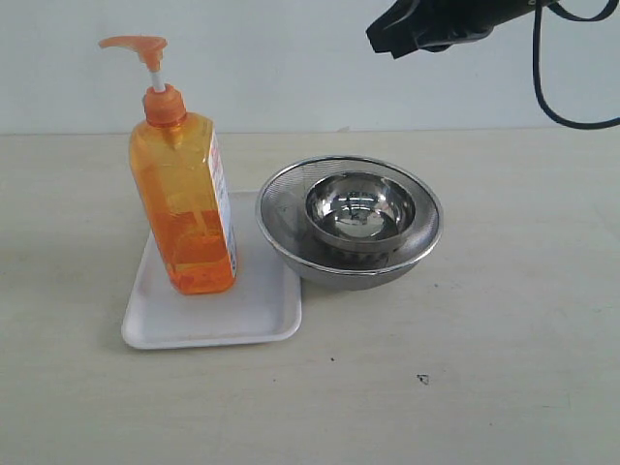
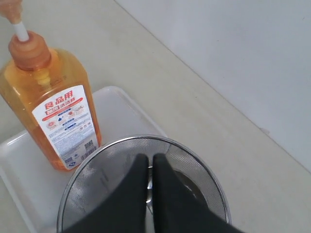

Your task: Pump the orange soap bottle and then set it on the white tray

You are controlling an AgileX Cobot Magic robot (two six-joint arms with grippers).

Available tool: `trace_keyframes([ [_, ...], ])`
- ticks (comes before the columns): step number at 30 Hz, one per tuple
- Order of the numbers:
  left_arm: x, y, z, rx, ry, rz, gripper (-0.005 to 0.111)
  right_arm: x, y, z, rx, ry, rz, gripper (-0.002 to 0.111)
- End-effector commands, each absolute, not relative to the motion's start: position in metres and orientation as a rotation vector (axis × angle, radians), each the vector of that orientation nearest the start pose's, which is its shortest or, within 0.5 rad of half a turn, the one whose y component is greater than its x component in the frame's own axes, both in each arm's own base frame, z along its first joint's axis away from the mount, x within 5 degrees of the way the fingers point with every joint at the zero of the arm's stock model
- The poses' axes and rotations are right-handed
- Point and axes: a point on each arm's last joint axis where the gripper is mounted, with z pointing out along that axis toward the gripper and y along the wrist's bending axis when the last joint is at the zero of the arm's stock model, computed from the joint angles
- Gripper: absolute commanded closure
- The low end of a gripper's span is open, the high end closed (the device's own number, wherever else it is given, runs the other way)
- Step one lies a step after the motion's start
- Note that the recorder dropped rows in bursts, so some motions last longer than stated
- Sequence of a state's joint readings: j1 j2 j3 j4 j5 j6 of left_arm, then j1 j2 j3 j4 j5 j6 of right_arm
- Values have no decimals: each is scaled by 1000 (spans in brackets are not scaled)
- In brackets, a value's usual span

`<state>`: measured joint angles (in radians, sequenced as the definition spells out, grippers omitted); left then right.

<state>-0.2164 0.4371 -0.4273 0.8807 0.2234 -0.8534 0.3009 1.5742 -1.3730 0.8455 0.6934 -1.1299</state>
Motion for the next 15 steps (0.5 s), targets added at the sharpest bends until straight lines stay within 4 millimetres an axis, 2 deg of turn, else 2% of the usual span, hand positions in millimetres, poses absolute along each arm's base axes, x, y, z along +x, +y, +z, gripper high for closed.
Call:
trace_keyframes([
  [1, 99, -7, 312, 57, 1630, -38, 102, 319, 142, 366, -973, 1878, 453, 108],
  [5, 99, -7, 312, 57, 1630, -38, 102, 301, 133, 390, -952, 1844, 396, 108],
  [7, 99, -7, 312, 57, 1630, -38, 102, 285, 126, 408, -915, 1821, 375, 108],
  [11, 99, -7, 312, 57, 1630, -38, 102, 242, 109, 444, -866, 1775, 324, 108],
  [15, 99, -7, 312, 57, 1630, -38, 102, 187, 86, 477, -768, 1687, 263, 108],
])
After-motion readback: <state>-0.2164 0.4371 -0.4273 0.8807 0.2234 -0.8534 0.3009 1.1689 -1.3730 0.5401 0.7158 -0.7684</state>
